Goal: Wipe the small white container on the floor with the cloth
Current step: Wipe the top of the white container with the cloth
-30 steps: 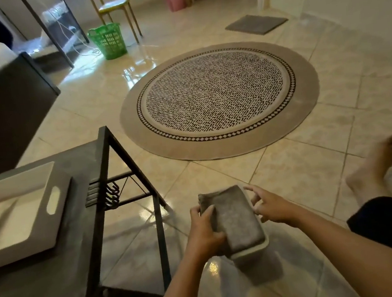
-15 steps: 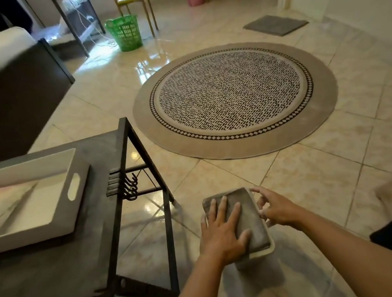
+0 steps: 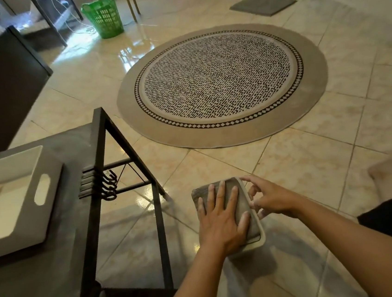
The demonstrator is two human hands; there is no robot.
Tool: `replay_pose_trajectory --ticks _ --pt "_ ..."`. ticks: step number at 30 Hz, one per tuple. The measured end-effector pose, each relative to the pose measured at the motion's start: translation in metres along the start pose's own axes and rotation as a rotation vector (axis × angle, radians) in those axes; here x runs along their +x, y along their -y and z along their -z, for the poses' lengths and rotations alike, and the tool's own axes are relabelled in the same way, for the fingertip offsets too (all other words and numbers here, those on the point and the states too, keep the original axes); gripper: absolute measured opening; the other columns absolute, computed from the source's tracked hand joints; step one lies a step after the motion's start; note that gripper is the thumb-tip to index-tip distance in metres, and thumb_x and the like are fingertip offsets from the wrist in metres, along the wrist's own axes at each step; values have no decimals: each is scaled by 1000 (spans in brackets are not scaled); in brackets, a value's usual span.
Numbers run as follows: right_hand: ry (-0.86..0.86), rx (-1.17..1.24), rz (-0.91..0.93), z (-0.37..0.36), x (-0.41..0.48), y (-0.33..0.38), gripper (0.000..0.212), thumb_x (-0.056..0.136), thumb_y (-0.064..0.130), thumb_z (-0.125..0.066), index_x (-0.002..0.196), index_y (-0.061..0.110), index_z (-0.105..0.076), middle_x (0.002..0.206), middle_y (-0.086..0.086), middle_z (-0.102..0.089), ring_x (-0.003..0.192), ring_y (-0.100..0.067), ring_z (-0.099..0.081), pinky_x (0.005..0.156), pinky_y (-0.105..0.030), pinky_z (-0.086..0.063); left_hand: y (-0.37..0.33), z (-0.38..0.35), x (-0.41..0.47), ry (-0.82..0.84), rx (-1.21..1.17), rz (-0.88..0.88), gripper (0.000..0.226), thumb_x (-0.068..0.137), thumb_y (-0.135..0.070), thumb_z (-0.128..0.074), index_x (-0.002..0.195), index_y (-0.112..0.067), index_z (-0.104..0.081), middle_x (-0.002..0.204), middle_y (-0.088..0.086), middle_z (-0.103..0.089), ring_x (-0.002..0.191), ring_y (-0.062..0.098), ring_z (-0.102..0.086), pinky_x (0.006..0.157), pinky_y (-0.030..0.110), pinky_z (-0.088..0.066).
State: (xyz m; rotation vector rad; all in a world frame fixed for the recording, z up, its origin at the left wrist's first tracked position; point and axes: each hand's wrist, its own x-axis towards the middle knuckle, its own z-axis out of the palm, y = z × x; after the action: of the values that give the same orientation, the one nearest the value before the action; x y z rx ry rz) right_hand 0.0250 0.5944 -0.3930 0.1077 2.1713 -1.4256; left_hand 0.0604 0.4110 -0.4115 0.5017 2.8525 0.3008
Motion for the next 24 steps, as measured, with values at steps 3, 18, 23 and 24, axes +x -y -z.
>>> replay_pose_trajectory --ticks 3,18,23,24 --pt "10 11 0 1 0 2 80 87 -8 -63 150 31 -35 106 -15 -52 82 -24 -67 63 -35 -63 -1 1 5 -17 -2 -2 70 94 -64 -15 152 -38 15 161 -2 26 144 20 32 117 52 15" --pt "59 33 -64 2 -3 14 87 84 -16 -60 150 33 -32 102 -13 -52 78 -22 -68 63 -35 -63 -3 2 -2 -5 -10 50 67 97 -57 -14 153 -35 16 159 -3 30 143 21 35 119 51 13" --pt "102 42 -84 8 -1 18 91 84 -19 -57 152 34 -27 98 -12 -53 77 -21 -67 63 -35 -62 -12 7 10 -9 -29 30 65 99 -55 -17 153 -34 13 160 -3 27 143 21 33 119 51 14" --pt "99 42 -82 7 -1 18 90 84 -18 -58 152 33 -28 98 -12 -53 77 -20 -67 63 -35 -62 -10 7 11 -21 -32 58 66 99 -55 -17 154 -34 13 161 -2 26 144 20 33 118 51 14"
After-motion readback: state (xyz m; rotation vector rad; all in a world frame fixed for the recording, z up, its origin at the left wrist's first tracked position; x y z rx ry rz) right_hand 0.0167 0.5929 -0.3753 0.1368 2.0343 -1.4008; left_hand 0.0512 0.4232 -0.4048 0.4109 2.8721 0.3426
